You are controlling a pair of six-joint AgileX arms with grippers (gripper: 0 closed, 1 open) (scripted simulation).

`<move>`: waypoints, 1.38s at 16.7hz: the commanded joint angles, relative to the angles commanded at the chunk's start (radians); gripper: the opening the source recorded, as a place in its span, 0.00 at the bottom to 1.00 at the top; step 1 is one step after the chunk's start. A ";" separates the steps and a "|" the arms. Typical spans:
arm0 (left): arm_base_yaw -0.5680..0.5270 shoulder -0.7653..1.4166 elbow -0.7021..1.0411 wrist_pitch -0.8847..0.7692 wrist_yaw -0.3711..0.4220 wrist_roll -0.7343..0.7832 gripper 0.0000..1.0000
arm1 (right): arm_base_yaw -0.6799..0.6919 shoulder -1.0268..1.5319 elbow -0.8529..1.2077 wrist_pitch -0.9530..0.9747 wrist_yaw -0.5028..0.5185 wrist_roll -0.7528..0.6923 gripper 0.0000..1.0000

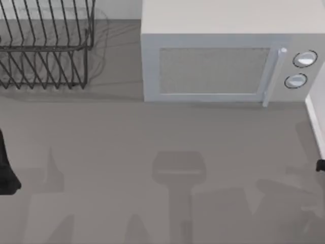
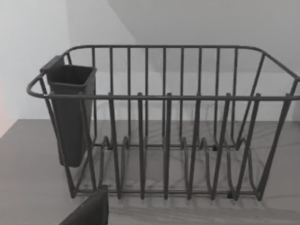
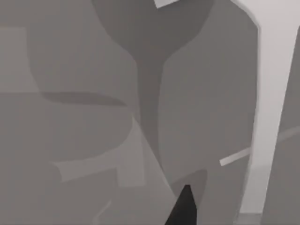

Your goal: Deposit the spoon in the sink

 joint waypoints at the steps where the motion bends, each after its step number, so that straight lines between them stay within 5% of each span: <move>1: 0.000 0.000 0.000 0.000 0.000 0.000 1.00 | -0.001 -0.019 0.032 -0.058 0.000 -0.001 0.00; 5: 0.000 0.000 0.000 0.000 0.000 0.000 1.00 | -0.003 -0.090 0.135 -0.223 0.000 -0.006 0.00; 14: 0.000 0.000 0.000 0.000 0.000 0.000 1.00 | -0.009 -0.043 0.210 -0.270 -0.001 -0.014 0.00; 23: 0.000 0.000 0.000 0.000 0.000 0.000 1.00 | -0.100 0.535 0.946 -0.529 0.000 -0.085 0.00</move>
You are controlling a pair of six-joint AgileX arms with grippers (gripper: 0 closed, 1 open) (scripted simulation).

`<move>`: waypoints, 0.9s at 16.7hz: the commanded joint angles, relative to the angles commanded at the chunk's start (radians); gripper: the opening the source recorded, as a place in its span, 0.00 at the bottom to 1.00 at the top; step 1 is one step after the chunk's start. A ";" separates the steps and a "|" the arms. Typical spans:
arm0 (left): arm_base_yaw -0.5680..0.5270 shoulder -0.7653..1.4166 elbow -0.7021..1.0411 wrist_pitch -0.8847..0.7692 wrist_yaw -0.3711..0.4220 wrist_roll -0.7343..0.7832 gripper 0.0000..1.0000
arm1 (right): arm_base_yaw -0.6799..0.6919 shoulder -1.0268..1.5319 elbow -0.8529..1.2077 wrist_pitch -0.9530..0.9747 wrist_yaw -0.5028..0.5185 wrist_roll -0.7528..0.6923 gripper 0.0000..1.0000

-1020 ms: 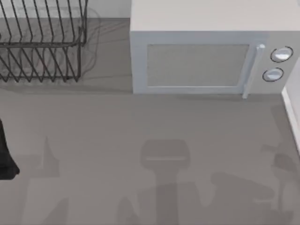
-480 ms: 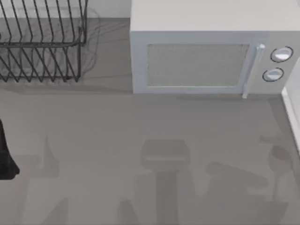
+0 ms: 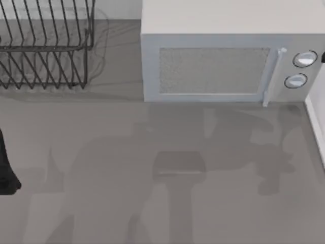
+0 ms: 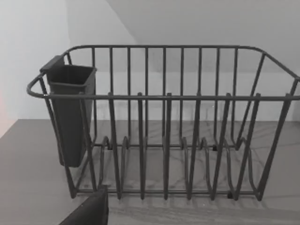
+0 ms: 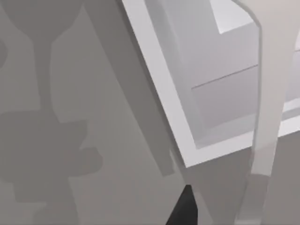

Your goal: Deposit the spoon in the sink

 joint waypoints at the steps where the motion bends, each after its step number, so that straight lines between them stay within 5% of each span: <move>1: 0.000 0.000 0.000 0.000 0.000 0.000 1.00 | -0.013 0.081 0.118 -0.035 0.000 -0.012 0.00; 9: 0.000 0.000 0.000 0.000 0.000 0.000 1.00 | -0.113 0.632 0.956 -0.257 0.000 -0.110 0.00; 15: 0.000 0.000 0.000 0.000 0.000 0.000 1.00 | -0.151 0.808 1.205 -0.311 -0.004 -0.152 0.00</move>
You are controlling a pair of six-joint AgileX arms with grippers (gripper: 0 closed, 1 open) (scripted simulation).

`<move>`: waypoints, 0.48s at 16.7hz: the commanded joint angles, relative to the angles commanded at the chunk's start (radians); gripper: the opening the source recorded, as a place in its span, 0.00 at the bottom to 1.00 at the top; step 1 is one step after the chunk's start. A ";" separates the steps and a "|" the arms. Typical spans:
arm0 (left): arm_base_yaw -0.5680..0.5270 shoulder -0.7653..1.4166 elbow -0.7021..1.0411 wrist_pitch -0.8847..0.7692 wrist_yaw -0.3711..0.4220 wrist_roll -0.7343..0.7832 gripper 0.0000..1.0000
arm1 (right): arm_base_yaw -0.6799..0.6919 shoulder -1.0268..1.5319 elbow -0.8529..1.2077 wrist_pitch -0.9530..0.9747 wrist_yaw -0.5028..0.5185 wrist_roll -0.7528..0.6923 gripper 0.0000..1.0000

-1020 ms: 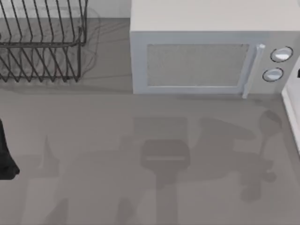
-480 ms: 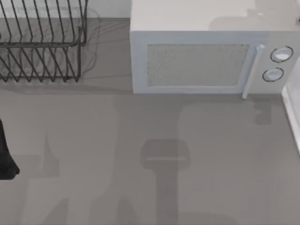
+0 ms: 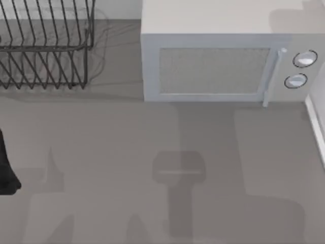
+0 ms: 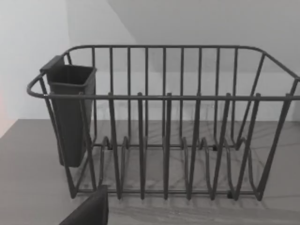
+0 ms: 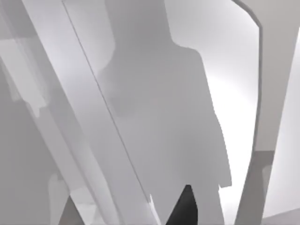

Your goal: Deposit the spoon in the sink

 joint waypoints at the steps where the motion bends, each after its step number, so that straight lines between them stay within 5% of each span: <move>1: 0.000 0.000 0.000 0.000 0.000 0.000 1.00 | -0.001 0.003 0.005 -0.001 0.000 -0.001 0.00; 8: 0.000 0.000 0.000 0.000 0.000 0.000 1.00 | 0.004 -0.020 -0.037 0.034 -0.001 0.001 0.00</move>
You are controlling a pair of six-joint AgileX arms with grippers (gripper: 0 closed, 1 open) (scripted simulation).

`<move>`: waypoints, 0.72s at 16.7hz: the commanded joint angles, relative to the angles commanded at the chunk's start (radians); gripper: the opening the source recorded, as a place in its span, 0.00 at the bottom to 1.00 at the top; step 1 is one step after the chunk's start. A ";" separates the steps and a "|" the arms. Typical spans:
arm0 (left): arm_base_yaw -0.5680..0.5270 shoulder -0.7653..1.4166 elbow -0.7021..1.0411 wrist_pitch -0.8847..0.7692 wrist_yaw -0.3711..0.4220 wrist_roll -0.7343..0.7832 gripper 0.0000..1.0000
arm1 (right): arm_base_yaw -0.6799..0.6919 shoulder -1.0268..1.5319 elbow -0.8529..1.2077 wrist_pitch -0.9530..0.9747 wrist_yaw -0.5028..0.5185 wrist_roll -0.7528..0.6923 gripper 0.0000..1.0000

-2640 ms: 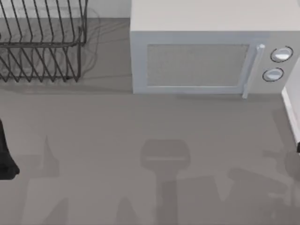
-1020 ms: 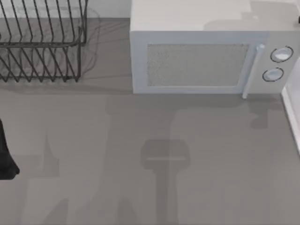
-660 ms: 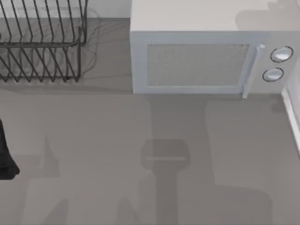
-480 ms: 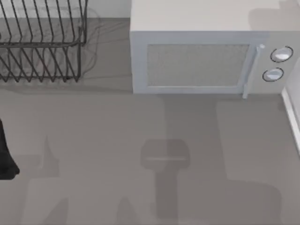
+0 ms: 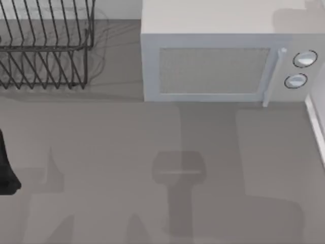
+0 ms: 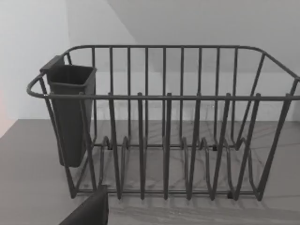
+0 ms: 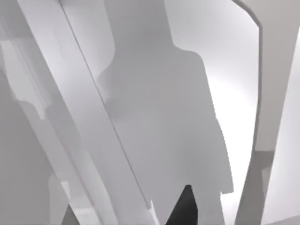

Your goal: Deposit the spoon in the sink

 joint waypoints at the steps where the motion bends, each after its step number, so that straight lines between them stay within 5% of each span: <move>1: 0.000 0.000 0.000 0.000 0.000 0.000 1.00 | -0.001 -0.012 -0.034 0.026 0.000 0.000 0.00; 7: 0.000 0.000 0.000 0.000 0.000 0.000 1.00 | -0.004 -0.099 -0.357 0.223 -0.001 -0.001 0.00; 12: 0.000 0.000 0.000 0.000 0.000 0.000 1.00 | -0.004 -0.124 -0.427 0.284 -0.002 -0.002 0.00</move>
